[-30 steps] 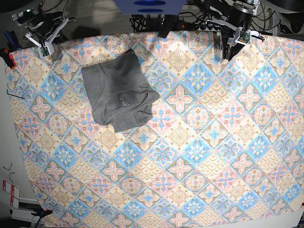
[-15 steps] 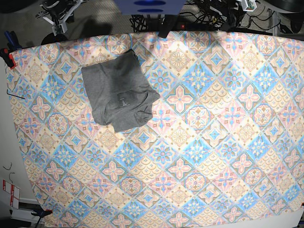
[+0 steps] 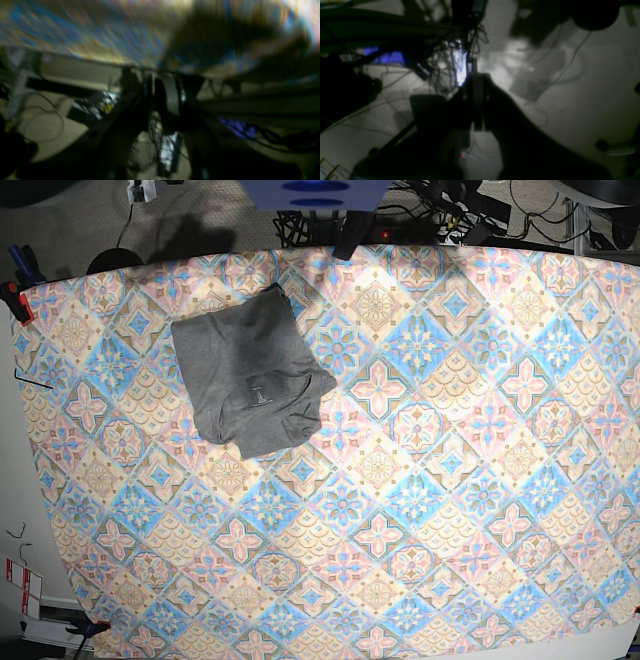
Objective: Fold the T-shirt properly
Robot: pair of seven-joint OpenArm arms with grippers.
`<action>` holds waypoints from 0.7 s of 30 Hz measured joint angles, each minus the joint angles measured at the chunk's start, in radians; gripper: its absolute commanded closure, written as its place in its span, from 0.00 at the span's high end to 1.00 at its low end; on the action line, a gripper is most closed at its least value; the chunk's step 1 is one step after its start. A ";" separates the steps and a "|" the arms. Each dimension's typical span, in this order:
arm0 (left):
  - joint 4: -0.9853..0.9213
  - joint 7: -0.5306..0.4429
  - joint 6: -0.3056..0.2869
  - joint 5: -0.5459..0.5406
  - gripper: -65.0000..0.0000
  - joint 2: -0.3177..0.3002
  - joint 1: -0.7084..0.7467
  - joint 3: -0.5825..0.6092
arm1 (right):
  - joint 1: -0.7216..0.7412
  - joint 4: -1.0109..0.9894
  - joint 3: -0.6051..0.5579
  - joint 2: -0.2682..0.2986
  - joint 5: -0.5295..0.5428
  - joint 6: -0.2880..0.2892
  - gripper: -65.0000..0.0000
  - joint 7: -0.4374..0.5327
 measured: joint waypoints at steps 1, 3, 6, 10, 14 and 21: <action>-0.029 0.000 0.002 0.011 0.10 -0.001 -0.012 0.000 | 0.023 -0.038 -0.006 0.000 -0.047 0.001 0.00 0.001; -0.092 -0.002 0.000 0.036 0.10 -0.009 -0.039 0.000 | 0.089 -0.129 -0.006 -0.003 -0.108 0.003 0.00 0.032; -0.224 0.003 0.002 0.054 0.10 -0.044 -0.091 -0.002 | 0.179 -0.277 0.023 -0.008 -0.159 0.004 0.00 0.129; -0.422 0.000 0.002 0.049 0.10 -0.118 -0.163 -0.002 | 0.244 -0.485 0.076 -0.002 -0.245 -0.004 0.00 0.187; -0.601 -0.003 0.003 0.050 0.10 -0.185 -0.238 0.003 | 0.326 -0.665 0.131 -0.002 -0.311 -0.004 0.00 0.247; -0.937 -0.011 0.092 0.293 0.11 -0.294 -0.428 0.004 | 0.478 -0.912 0.216 0.006 -0.473 -0.008 0.00 0.363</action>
